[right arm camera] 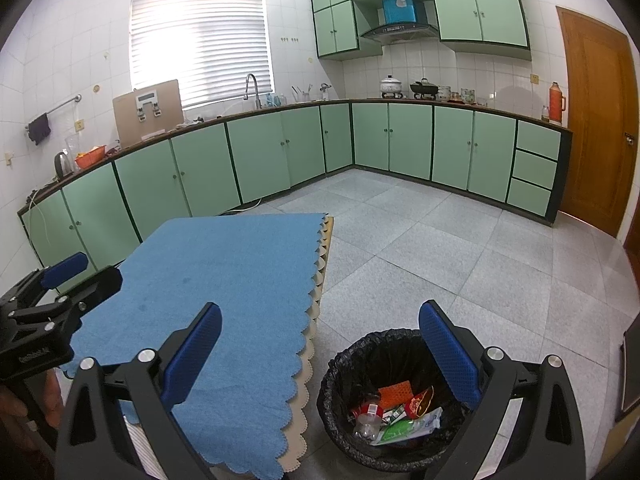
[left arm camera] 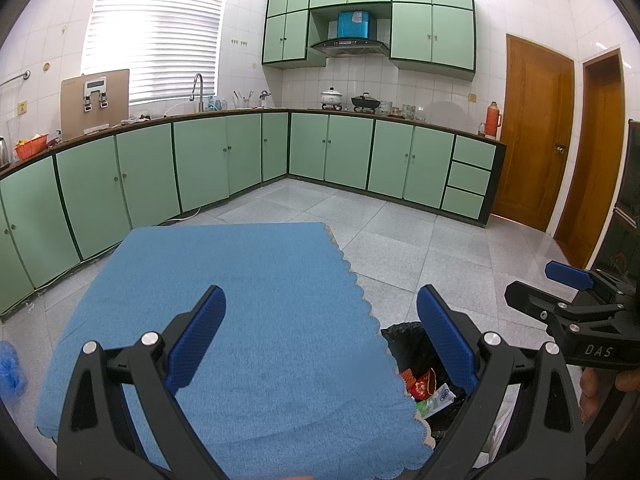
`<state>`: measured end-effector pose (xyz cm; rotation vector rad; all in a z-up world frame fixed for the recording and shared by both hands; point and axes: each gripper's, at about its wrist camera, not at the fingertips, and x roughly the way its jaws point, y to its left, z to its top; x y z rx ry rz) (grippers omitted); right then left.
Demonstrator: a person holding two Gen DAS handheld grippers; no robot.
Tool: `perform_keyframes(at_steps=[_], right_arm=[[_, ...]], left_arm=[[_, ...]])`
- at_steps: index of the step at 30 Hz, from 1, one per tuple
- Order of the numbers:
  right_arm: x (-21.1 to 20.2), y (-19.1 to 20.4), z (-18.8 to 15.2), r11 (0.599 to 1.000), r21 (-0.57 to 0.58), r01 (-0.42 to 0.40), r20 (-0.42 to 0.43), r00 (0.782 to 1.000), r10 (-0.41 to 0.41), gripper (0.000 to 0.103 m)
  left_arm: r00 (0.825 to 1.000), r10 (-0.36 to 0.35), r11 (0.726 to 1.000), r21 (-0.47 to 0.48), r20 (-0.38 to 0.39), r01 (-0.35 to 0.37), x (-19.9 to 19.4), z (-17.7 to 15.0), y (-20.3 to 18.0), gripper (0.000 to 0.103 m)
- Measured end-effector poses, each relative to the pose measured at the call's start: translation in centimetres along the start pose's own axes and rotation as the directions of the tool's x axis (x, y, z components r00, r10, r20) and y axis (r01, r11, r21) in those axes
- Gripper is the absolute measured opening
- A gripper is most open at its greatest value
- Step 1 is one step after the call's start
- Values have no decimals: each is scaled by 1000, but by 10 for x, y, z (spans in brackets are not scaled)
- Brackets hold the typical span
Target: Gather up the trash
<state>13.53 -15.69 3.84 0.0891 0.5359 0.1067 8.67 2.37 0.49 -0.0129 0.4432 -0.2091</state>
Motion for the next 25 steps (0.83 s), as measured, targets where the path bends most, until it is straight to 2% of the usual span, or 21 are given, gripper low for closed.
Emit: perform_keyframes(at_steps=[25], right_arm=[[2, -3, -3, 1000, 5, 0, -3, 1000, 0, 97]], left_arm=[[1000, 7, 1000, 1, -8, -7, 2, -6, 3, 93]])
